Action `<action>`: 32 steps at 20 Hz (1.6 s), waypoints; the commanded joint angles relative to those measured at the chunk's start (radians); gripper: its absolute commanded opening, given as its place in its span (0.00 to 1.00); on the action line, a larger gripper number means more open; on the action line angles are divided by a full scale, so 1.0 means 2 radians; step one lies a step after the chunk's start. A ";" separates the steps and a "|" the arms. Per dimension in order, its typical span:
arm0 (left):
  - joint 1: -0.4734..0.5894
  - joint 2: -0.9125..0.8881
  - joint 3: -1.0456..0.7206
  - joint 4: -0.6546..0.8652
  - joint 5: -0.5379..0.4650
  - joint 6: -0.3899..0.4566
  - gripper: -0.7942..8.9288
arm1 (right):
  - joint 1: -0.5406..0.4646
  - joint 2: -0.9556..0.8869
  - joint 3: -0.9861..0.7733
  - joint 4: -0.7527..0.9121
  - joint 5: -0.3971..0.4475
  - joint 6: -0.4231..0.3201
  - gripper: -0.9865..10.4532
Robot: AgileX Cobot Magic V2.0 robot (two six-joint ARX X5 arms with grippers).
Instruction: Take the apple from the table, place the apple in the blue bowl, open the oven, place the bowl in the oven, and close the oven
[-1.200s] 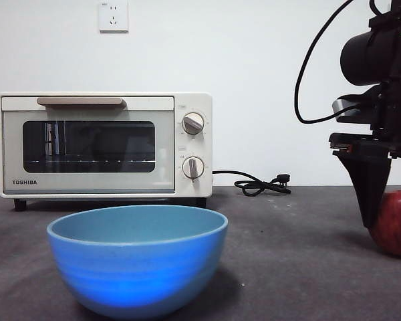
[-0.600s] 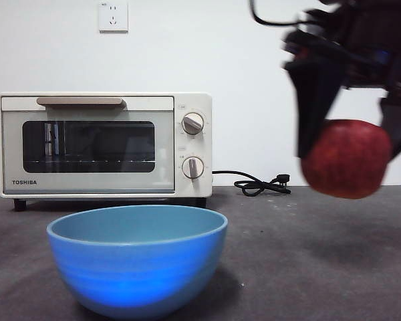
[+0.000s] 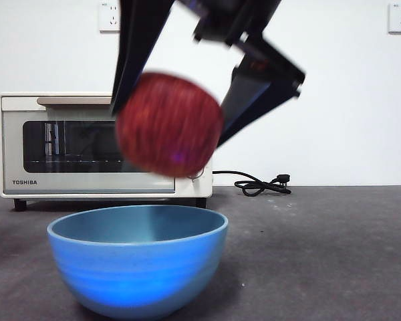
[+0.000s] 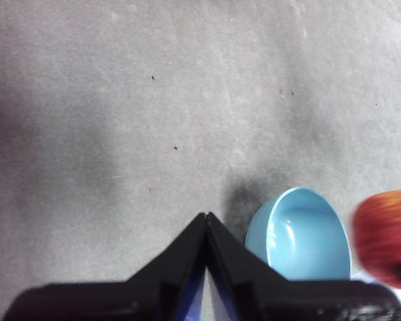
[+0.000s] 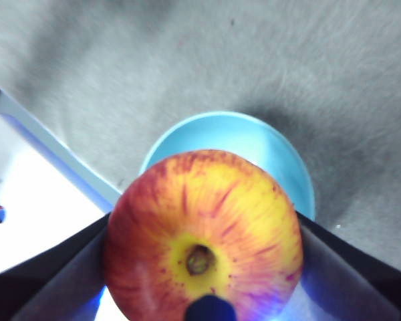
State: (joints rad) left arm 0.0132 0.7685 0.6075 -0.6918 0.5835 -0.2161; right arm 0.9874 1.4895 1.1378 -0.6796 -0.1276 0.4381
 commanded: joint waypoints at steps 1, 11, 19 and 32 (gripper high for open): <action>0.002 0.000 0.000 0.001 0.000 0.009 0.08 | 0.005 0.027 0.009 0.003 0.002 0.006 0.09; 0.002 0.000 0.000 0.002 0.000 0.014 0.08 | 0.014 0.096 0.015 0.017 0.010 0.004 0.09; 0.002 0.000 0.000 0.002 0.000 0.015 0.08 | 0.021 0.130 0.015 0.030 0.016 0.000 0.09; 0.002 0.000 0.000 0.002 0.000 0.016 0.08 | 0.021 0.131 0.016 0.040 0.017 0.007 0.48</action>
State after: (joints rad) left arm 0.0132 0.7689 0.6075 -0.6914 0.5835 -0.2016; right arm 1.0264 1.7454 1.1648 -0.6048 -0.0959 0.4423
